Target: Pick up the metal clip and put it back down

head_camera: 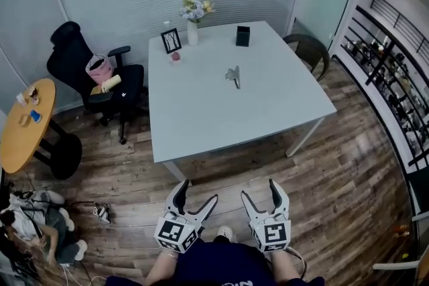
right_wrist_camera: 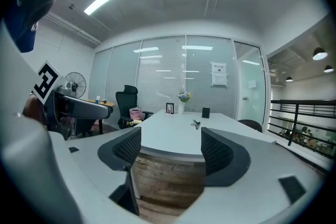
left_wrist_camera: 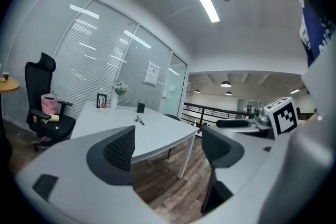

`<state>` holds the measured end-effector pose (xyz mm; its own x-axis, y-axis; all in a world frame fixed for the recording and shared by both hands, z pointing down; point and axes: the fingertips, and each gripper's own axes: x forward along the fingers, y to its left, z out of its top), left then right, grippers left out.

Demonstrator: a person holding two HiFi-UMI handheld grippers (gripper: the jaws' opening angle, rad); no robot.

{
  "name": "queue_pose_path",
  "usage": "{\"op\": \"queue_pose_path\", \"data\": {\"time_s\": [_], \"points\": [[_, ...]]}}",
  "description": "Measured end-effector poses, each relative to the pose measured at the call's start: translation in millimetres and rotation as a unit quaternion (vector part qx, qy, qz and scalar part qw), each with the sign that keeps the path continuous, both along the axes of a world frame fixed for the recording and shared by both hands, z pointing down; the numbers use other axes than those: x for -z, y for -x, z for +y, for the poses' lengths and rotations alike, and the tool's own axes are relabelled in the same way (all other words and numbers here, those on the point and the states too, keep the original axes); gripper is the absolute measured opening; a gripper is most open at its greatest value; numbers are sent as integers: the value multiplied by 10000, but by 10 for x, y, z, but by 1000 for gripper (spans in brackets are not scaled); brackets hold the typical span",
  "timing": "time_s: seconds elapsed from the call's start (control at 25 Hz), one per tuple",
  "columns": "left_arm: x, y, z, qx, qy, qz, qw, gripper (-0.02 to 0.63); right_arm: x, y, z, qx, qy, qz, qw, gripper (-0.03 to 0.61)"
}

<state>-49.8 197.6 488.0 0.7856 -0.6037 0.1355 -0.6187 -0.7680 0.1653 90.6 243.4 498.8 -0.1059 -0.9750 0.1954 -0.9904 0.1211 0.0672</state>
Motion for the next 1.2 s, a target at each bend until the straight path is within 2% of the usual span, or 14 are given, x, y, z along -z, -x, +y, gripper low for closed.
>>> {"op": "queue_pose_path", "data": {"time_s": [0.24, 0.64, 0.96, 1.2], "points": [[-27, -254, -160, 68, 14, -132, 9999, 394, -26, -275, -162, 31, 26, -84, 10000, 357], [-83, -490, -576, -169, -66, -305, 9994, 393, -86, -453, -572, -51, 116, -125, 9998, 354], [-152, -641, -1378, -316, 20, -226, 9992, 393, -157, -535, -1274, -116, 282, -22, 9995, 350], [-136, -793, -2021, -638, 29, -329, 9974, 393, -161, -615, -1899, -290, 352, 158, 9988, 341]]}}
